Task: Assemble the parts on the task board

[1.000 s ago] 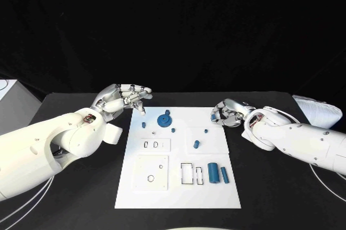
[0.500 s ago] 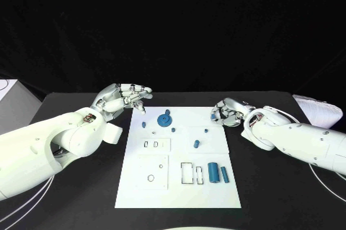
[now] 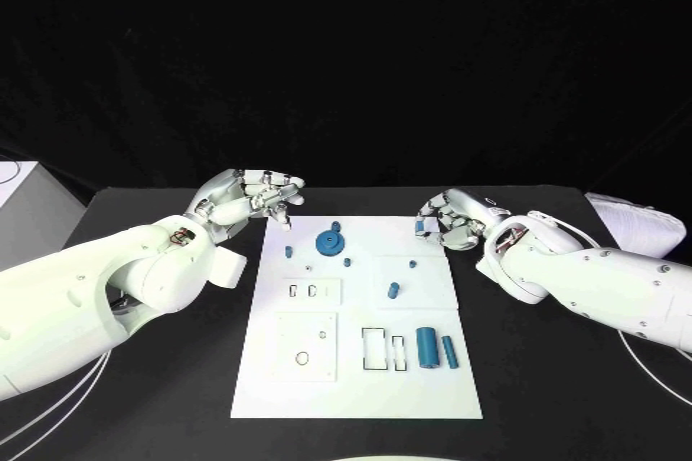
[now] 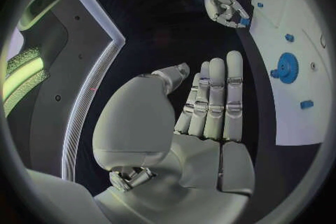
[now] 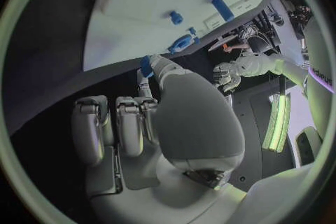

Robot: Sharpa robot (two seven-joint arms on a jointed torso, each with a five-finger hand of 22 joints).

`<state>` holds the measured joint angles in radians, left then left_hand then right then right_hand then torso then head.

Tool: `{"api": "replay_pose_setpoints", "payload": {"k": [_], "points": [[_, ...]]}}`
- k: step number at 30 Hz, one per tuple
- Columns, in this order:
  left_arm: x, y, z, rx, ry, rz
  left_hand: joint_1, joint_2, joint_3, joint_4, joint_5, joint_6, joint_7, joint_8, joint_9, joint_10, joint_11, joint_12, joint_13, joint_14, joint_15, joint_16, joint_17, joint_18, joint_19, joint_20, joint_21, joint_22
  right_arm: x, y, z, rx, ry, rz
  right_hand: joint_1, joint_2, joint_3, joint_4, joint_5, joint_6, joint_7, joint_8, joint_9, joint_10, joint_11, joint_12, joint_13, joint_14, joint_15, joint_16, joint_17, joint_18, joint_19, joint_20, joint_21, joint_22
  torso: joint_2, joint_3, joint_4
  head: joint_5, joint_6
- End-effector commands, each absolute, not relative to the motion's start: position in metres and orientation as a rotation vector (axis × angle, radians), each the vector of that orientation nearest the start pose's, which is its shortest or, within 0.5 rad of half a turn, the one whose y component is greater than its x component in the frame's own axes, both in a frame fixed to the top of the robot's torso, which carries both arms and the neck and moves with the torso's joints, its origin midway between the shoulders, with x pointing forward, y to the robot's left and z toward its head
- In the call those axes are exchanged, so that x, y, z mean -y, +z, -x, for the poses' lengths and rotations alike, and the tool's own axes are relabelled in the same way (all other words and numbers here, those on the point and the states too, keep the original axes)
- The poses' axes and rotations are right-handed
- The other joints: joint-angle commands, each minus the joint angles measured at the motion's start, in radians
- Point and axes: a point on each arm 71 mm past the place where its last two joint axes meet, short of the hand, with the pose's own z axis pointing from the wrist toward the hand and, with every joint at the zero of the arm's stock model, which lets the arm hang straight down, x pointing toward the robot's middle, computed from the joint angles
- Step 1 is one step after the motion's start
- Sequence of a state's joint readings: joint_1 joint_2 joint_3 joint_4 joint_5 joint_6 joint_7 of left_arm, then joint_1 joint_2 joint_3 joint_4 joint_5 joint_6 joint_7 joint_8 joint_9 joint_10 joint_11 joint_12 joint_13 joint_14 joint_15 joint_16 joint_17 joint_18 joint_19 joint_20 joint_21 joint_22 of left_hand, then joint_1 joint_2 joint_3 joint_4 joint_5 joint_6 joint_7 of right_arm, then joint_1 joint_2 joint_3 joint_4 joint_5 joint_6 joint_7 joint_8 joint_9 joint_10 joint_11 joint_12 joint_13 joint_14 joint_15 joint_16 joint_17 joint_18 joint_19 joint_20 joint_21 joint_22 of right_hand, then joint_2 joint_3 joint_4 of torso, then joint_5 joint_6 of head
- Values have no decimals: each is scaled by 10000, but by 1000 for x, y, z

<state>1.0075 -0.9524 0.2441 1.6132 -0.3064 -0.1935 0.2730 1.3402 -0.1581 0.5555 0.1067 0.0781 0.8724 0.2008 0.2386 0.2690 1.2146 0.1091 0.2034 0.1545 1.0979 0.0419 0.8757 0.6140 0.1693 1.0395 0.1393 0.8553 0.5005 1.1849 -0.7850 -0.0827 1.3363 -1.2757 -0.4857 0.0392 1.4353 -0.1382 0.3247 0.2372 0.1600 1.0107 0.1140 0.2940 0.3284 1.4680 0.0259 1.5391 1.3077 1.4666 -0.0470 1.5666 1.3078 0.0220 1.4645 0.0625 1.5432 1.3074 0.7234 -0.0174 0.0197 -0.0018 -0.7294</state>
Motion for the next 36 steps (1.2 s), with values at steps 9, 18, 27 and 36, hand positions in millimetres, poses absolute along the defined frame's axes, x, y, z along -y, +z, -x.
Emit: {"api": "replay_pose_setpoints", "payload": {"k": [9,18,27,36], "points": [[-231,-164,-478,-15296,-15232,8837,3,83,-151,-57,-28,-50,-166,447,280,-1054,-131,2582,2012,426,-158,1358,943,147,-7,-174,990,554,162,-196,-486,-15830,7321,-548,-97,-30,77,-4,-57,237,-179,39,180,736,-61,22,2346,1042,-38,42,2630,-148,949,-89,31,2387,-227,-42,-89,209,-78],[-230,-169,-482,-15487,-14790,8900,-66,60,-128,48,-31,-283,-268,1334,734,-1803,-225,4979,3440,2482,-232,4567,5112,-98,825,-239,2644,2365,107,-206,-460,-16006,7498,-166,-121,-36,137,-16,-1,203,-159,55,181,685,-53,-30,2298,1032,-22,22,2590,-121,906,-83,-63,2295,-347,-126,-109,334,-197],[-230,-171,-484,-15743,-14493,8790,-123,127,-150,210,-17,-313,-545,2540,1293,-1814,-452,7214,4650,3519,-427,5788,7077,-388,1771,-408,3874,4081,80,-221,-444,-16042,7413,65,-208,-93,156,-3,14,191,-140,87,186,689,-36,-28,2303,1024,-4,7,2558,-116,899,-73,-82,2277,-331,-125,-111,406,-259],[-225,-174,-482,-16610,-14351,8151,-247,201,-128,410,-9,-542,-616,2849,1392,-644,-540,9010,6560,4417,-532,6630,8795,-797,3079,-537,5142,6277,59,-236,-434,-16181,7286,400,-231,-119,165,-5,37,190,-139,99,188,696,-34,-22,2309,1023,-1,5,2555,-117,901,-69,-79,2280,-316,-111,-91,419,-336]]}}
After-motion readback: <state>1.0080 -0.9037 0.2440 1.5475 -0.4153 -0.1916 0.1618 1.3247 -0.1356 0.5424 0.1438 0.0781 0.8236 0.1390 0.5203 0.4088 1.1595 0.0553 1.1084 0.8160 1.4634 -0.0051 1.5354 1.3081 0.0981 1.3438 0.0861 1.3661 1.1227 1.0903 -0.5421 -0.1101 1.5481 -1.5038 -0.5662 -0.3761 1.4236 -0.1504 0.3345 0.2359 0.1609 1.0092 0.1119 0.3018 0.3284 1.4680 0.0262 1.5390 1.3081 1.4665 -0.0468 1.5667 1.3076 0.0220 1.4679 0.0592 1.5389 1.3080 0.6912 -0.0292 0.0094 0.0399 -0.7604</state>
